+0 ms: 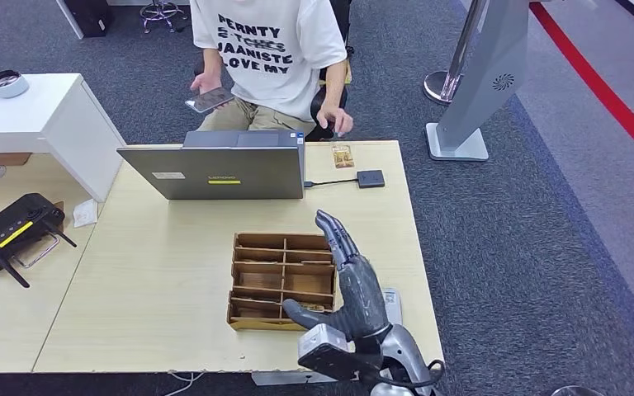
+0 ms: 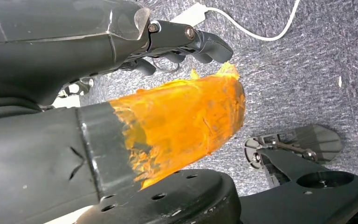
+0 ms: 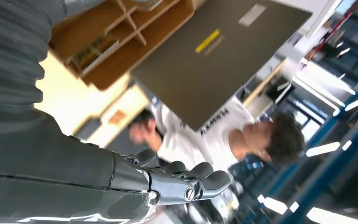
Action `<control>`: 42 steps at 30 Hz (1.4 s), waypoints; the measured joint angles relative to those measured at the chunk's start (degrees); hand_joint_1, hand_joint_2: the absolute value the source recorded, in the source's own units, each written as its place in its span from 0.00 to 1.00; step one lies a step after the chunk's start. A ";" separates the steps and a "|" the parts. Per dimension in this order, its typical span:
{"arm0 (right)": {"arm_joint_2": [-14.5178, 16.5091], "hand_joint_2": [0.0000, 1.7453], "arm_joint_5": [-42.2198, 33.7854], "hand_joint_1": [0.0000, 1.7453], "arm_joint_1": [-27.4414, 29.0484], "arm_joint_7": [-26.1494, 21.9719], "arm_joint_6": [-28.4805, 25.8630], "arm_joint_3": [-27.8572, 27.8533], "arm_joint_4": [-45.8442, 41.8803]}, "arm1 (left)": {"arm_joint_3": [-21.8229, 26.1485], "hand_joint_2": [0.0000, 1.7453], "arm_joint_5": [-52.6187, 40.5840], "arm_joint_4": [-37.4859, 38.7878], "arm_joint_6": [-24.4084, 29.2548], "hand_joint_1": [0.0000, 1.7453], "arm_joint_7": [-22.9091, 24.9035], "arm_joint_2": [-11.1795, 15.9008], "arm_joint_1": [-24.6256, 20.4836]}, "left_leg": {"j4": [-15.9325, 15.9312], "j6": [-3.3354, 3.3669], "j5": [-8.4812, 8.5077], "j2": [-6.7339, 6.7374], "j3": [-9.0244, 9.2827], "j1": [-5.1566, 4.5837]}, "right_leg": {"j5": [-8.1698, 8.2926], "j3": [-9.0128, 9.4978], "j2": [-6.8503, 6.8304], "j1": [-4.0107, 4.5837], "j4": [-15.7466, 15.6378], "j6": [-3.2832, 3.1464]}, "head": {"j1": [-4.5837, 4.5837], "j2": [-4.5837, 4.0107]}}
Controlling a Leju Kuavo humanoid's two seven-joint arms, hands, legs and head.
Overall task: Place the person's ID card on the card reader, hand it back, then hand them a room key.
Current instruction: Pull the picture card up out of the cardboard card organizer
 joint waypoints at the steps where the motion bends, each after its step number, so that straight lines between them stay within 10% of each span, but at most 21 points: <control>1: -0.01 1.00 2.33 0.00 -0.08 0.44 -1.04 0.36 0.21 | 0.01 0.00 -0.15 0.00 -0.04 0.00 0.00 0.00 0.00 | 0.00 0.00 0.00 0.00 0.00 0.00 | 0.00 0.00 0.00 0.00 0.00 0.00 | 0.00 0.00; 6: -0.01 1.00 6.13 0.10 -0.34 1.41 -2.67 1.49 1.06 | 0.01 0.00 -0.44 0.00 -0.14 0.00 0.00 0.00 0.00 | 0.00 0.00 0.00 0.00 0.00 0.00 | 0.00 0.00 0.00 0.00 0.00 0.00 | 0.00 0.00; 9: -0.04 1.00 8.73 0.84 -0.64 2.04 -3.73 1.91 1.51 | 0.01 0.00 -0.65 0.00 -0.17 0.00 0.00 0.00 -0.01 | 0.00 0.00 0.00 0.00 0.00 0.00 | 0.00 0.00 0.00 0.00 0.00 0.00 | 0.01 0.00; 11: -0.06 1.00 11.05 1.00 -0.95 2.72 -4.67 2.26 1.89 | 0.01 0.00 -0.84 0.00 -0.19 0.00 0.00 -0.02 -0.01 | 0.00 0.00 0.00 0.00 0.00 0.00 | 0.00 0.01 0.00 0.00 0.00 0.00 | 0.02 0.00; 33: -0.93 1.00 24.56 0.99 -3.67 9.63 -7.28 4.40 7.13 | 0.01 0.00 -2.29 0.00 -0.69 0.00 0.31 -0.04 -0.11 | 0.00 0.00 0.00 0.00 0.01 0.00 | 0.00 0.00 0.00 0.00 0.00 0.00 | 0.00 0.00; 42: -1.06 1.00 26.30 0.36 -6.29 11.72 -4.27 4.96 10.15 | 0.00 0.00 -3.10 0.00 -0.98 0.00 0.82 -0.04 -0.41 | 0.00 -0.01 0.01 0.00 0.01 0.00 | 0.01 0.01 0.00 0.00 0.00 0.00 | 0.01 0.00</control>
